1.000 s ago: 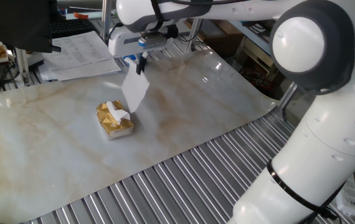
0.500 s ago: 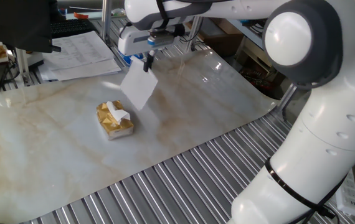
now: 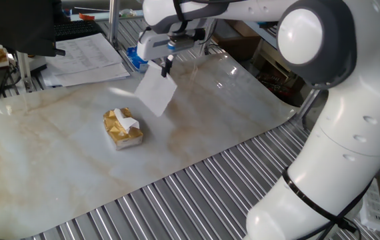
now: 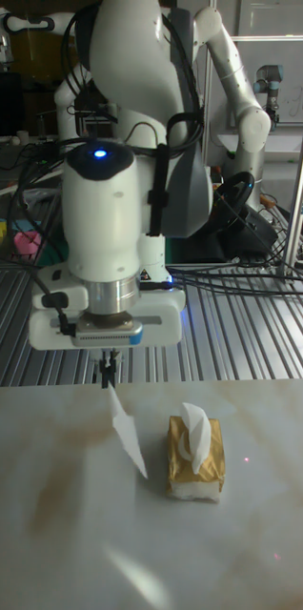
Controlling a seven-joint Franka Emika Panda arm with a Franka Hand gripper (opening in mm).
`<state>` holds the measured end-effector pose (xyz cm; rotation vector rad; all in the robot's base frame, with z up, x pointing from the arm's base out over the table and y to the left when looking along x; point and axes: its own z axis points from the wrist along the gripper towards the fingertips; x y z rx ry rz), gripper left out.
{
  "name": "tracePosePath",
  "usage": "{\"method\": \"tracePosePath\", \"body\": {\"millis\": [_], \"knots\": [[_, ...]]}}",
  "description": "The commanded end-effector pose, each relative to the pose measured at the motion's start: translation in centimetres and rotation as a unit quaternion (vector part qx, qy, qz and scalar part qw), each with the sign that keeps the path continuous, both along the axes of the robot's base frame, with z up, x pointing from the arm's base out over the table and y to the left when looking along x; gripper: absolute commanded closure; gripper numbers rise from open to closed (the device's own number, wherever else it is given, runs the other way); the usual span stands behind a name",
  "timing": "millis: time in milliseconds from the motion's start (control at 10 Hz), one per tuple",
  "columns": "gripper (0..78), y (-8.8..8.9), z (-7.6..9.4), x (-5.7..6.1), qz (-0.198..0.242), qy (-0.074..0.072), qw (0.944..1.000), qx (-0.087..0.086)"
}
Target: Pull out a napkin
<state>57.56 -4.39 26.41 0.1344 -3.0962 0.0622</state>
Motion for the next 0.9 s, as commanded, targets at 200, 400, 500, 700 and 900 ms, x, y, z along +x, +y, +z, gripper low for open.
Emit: {"method": "tracePosePath", "body": {"millis": [200, 400, 500, 700, 900], "knots": [[76.4, -3.1, -1.7, 0.6, 0.010, -0.006, 0.9999, 0.003], [76.4, -4.4, -2.6, 0.7, 0.017, -0.013, 0.9998, 0.002], [76.4, -4.9, -2.9, 0.7, 0.019, -0.014, 0.9997, 0.002], [76.4, -5.1, -3.0, 0.6, 0.015, -0.016, 0.9998, 0.001], [76.4, -5.5, -3.2, 0.5, 0.015, -0.014, 0.9998, 0.001]]}}
